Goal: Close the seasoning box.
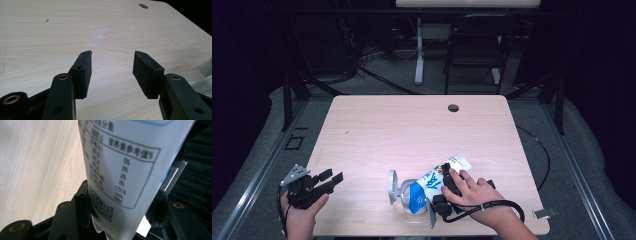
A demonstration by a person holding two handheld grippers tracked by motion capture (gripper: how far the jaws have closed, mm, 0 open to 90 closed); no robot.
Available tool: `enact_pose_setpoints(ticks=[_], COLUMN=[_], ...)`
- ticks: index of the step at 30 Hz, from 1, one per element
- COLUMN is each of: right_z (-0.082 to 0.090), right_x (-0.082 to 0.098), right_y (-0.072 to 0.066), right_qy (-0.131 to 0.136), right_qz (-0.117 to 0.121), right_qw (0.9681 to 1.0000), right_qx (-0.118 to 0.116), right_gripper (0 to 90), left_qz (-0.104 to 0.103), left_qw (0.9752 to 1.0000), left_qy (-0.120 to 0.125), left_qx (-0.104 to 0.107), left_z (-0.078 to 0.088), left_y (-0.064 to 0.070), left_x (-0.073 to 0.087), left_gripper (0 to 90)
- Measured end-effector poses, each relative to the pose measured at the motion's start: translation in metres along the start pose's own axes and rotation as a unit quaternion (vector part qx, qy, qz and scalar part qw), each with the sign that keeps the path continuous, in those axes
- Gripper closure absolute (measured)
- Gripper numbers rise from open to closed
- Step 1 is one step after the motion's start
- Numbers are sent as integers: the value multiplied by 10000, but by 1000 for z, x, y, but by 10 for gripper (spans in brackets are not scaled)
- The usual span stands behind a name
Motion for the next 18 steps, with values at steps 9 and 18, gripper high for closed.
enact_pose_setpoints(ticks=[9, 18], right_z=[0, 0], right_x=[0, 0], right_y=[0, 0], right_qy=[5, 13], right_qz=[9, 30], right_qw=[10000, 10000], right_qx=[15, 25], right_gripper=[488, 489], left_qz=[4, 7], left_qw=[10000, 10000], left_qy=[0, -3], left_qx=[-3, -5], left_z=[0, 0], left_y=[0, 0], left_x=[0, 0], left_gripper=[499, 499])
Point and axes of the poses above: each handheld gripper's, and its own axes: z roughly backward along the jaws, x roughly out of its underside, y roughly to its right, the point moved 6 cm from there along -z, roughly forward along the jaws, and after that the axes turned 5 degrees about -x, right-handed, at the moved point
